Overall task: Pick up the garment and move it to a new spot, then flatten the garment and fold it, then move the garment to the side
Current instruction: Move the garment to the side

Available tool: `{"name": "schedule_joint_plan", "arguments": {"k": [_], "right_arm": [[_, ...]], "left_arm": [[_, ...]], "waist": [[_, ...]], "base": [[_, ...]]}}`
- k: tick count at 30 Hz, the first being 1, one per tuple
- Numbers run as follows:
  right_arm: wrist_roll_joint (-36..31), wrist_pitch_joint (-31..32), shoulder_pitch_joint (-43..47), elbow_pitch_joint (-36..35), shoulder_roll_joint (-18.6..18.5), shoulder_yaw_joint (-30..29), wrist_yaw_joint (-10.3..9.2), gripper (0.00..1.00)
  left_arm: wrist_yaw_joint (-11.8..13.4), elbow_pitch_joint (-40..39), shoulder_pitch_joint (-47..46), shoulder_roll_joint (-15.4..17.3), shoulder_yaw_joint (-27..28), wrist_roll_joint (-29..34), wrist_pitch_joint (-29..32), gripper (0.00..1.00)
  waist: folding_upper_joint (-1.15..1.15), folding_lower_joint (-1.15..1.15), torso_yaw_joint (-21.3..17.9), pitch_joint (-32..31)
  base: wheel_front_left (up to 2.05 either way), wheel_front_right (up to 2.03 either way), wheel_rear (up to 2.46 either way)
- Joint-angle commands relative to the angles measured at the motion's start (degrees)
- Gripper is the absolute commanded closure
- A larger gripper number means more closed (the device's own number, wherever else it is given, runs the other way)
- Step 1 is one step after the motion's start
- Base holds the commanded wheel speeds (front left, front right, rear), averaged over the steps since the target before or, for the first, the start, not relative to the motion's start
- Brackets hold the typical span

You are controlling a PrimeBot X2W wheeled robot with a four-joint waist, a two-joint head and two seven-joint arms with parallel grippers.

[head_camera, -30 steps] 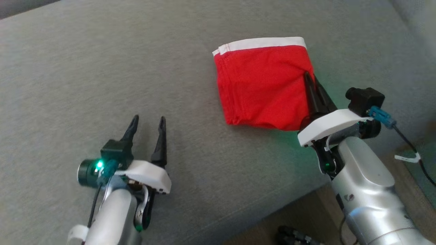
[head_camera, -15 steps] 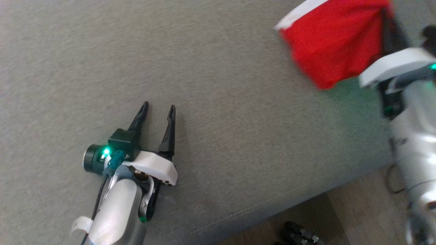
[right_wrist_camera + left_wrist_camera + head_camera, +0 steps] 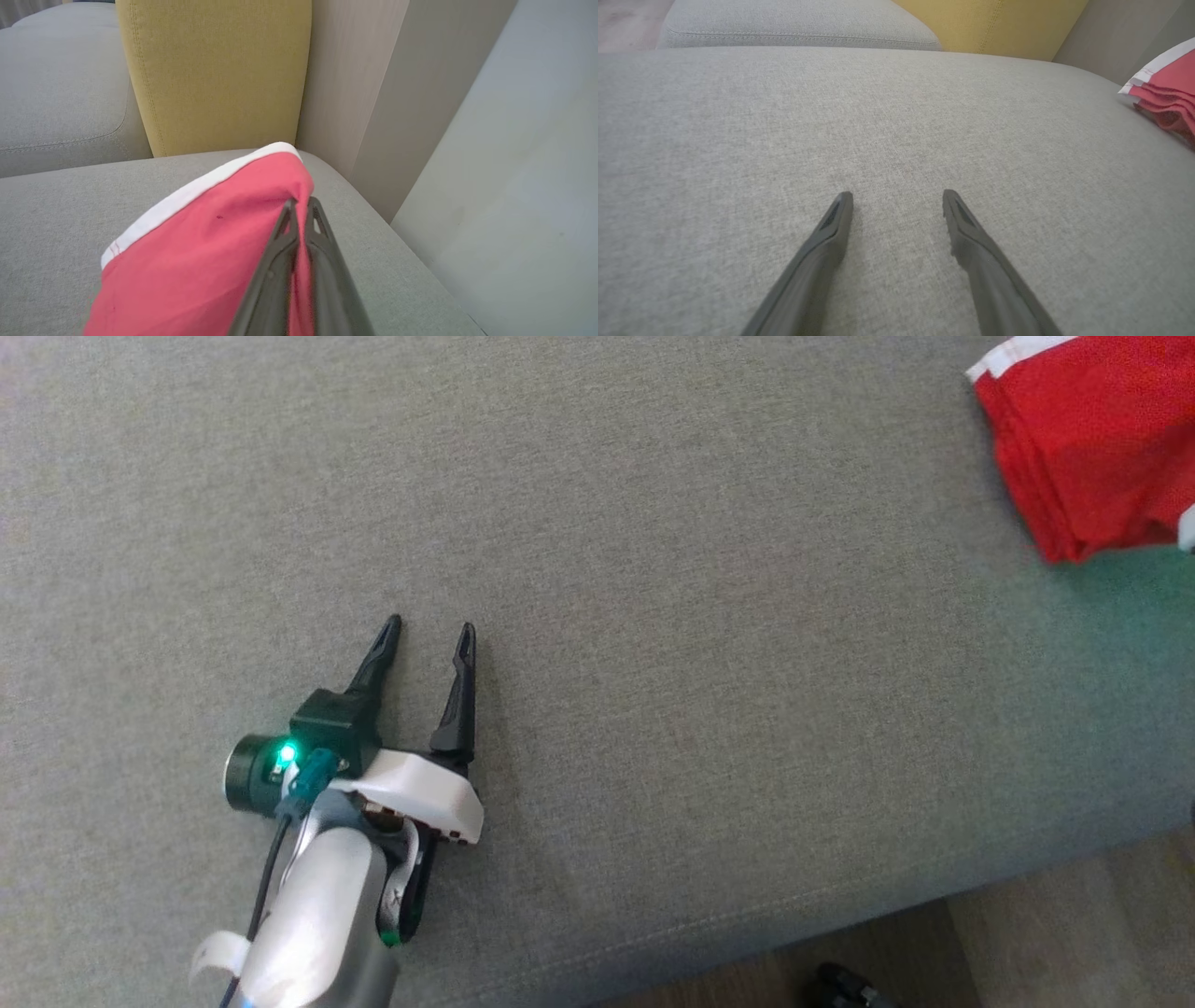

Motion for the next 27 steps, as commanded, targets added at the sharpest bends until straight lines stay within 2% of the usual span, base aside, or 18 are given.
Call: {"name": "schedule_joint_plan", "arguments": {"k": [1,2,3,4,5,9,14,22,27], "right_arm": [[-1.4,-0.6,-1.4,-2.2,-1.3,-0.3,-0.05,0.85],[-1.9,-0.6,-1.5,-1.7,-1.1,-0.5,-0.05,0.65],[-2.2,-0.6,-1.7,-1.3,-1.0,-0.9,-0.05,0.55],[-2.4,-0.6,-2.0,-1.8,-0.7,-1.2,-0.05,0.15],[-2.8,-0.6,-2.0,-2.3,-0.5,-1.4,-0.05,0.0],[-3.9,-0.6,-1.5,-4.4,1.3,-1.4,-0.05,0.0],[-4.0,-0.6,0.1,-11.6,4.2,1.1,-0.05,0.0],[1.3,-0.6,7.4,-23.5,9.0,12.5,-0.05,0.0],[5.8,-0.6,14.5,-29.3,11.2,17.1,-0.05,0.0]], "left_arm": [[0.4,-1.1,0.3,0.7,1.8,-0.4,-0.3,0.0],[0.5,-1.0,0.2,0.7,1.9,-0.4,-0.3,0.0],[0.5,-1.0,0.2,0.7,1.9,-0.4,-0.3,0.0],[0.6,-0.9,0.1,0.7,1.9,-0.4,-0.3,0.0],[0.6,-0.9,0.1,0.7,1.9,-0.5,-0.3,0.0],[0.7,-0.8,0.2,0.7,1.7,-0.8,-0.3,0.0],[1.3,-1.2,1.1,0.7,1.9,-1.5,-0.3,0.0],[2.8,-1.8,3.0,0.7,2.8,-2.7,-0.3,0.0],[3.9,-2.4,4.9,0.7,4.2,-3.5,-0.3,0.0]], "waist": [[0.0,0.0,0.0,0.1],[0.0,0.0,0.0,0.0],[0.0,0.0,0.0,0.0],[0.0,0.0,0.0,0.1],[0.0,0.0,0.0,0.1],[0.0,0.0,0.1,-0.7],[0.0,0.0,1.0,-2.3],[0.0,0.0,4.5,-5.9],[0.0,0.0,7.4,-8.8]], "base": [[0.0,0.0,0.0],[0.0,0.0,0.0],[0.0,0.0,0.0],[0.0,0.0,0.0],[0.0,0.0,0.0],[0.0,0.0,0.0],[0.0,0.0,0.0],[0.0,0.0,0.0],[0.0,0.0,0.0]]}}
